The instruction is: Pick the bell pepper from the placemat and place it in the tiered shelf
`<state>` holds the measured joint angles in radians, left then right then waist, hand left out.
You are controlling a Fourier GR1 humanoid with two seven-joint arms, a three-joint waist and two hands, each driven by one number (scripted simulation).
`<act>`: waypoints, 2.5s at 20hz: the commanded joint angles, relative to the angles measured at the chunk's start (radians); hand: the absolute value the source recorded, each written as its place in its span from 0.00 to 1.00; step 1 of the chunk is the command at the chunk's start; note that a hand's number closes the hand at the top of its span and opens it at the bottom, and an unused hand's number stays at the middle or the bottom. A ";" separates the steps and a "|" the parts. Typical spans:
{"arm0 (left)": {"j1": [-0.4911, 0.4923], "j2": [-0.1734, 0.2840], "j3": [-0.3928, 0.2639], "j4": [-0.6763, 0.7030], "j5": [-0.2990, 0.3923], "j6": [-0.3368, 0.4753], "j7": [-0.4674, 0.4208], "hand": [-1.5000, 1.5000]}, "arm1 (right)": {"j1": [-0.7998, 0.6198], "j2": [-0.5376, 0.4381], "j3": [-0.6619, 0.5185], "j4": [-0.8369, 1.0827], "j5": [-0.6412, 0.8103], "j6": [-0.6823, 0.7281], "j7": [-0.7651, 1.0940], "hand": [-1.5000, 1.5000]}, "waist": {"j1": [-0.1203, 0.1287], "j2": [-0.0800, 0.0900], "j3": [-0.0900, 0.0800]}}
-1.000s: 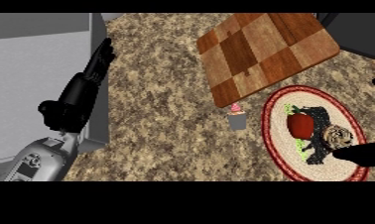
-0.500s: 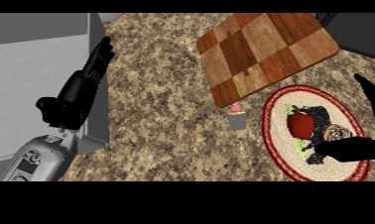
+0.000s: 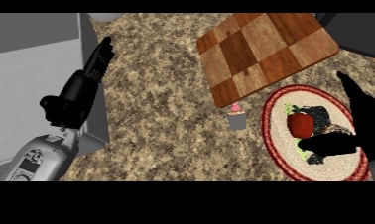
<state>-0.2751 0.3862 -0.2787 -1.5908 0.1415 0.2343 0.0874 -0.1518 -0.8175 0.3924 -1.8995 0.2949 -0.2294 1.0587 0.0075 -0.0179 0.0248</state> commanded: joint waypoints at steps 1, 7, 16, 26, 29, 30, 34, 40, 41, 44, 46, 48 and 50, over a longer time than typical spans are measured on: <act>0.101 -0.050 -0.035 0.100 -0.015 0.011 -0.038 0.50 | -0.005 0.057 0.027 -0.002 0.050 -0.016 0.095 0.00 | -0.007 0.021 -0.027; 0.091 -0.048 -0.007 0.093 0.000 -0.019 -0.039 0.50 | -0.016 0.122 0.050 0.090 0.104 -0.014 0.088 0.00 | -0.003 0.023 -0.026; 0.087 -0.069 -0.008 0.086 -0.029 -0.019 -0.019 0.50 | -0.015 0.142 0.022 0.142 0.113 0.029 0.063 0.00 | -0.008 0.021 -0.026; 0.060 -0.095 0.008 0.118 -0.063 -0.017 -0.022 0.50 | 0.013 0.218 0.052 0.241 0.184 0.009 0.003 0.00 | -0.015 0.022 -0.025; 0.085 -0.137 -0.036 0.100 -0.104 0.023 -0.007 0.50 | 0.034 0.188 0.008 0.282 0.153 0.022 -0.059 0.00 | -0.019 0.021 -0.025; 0.042 -0.084 0.038 0.120 -0.032 -0.053 -0.017 0.50 | -0.032 0.211 0.006 0.299 0.161 0.046 -0.016 0.00 | -0.009 0.024 -0.026; 0.110 -0.095 0.034 0.083 -0.044 -0.038 -0.032 0.50 | -0.020 0.246 0.018 0.313 0.190 0.023 -0.018 0.00 | -0.002 0.021 -0.026; 0.109 -0.093 0.037 0.070 -0.044 -0.068 -0.012 0.50 | -0.066 0.270 -0.007 0.397 0.181 0.052 -0.063 0.00 | 0.002 0.021 -0.025; 0.119 -0.086 0.048 0.105 -0.061 -0.068 -0.055 0.50 | -0.011 0.272 0.008 0.363 0.183 0.042 -0.062 0.00 | -0.011 0.021 -0.026; 0.104 -0.117 0.028 0.082 -0.074 -0.052 -0.019 0.50 | -0.016 0.306 0.009 0.413 0.203 0.004 -0.098 0.00 | -0.007 0.022 -0.025; 0.057 -0.124 0.042 0.122 -0.071 -0.055 0.000 0.50 | 0.009 0.283 0.002 0.421 0.188 0.025 -0.137 0.00 | -0.020 0.023 -0.025; 0.049 -0.105 0.054 0.082 -0.057 -0.087 0.009 0.50 | -0.043 0.301 -0.014 0.480 0.186 0.040 -0.138 0.00 | -0.005 0.023 -0.025; 0.120 -0.100 0.054 0.065 -0.082 -0.065 -0.025 0.50 | -0.024 0.312 0.014 0.431 0.187 0.069 -0.094 1.00 | -0.002 0.020 -0.026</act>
<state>-0.2524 0.3330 -0.2031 -1.5989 0.0570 0.1601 0.1066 -0.1685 -0.5238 0.3957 -1.4787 0.4812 -0.1922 0.9500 0.0007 -0.0183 0.0264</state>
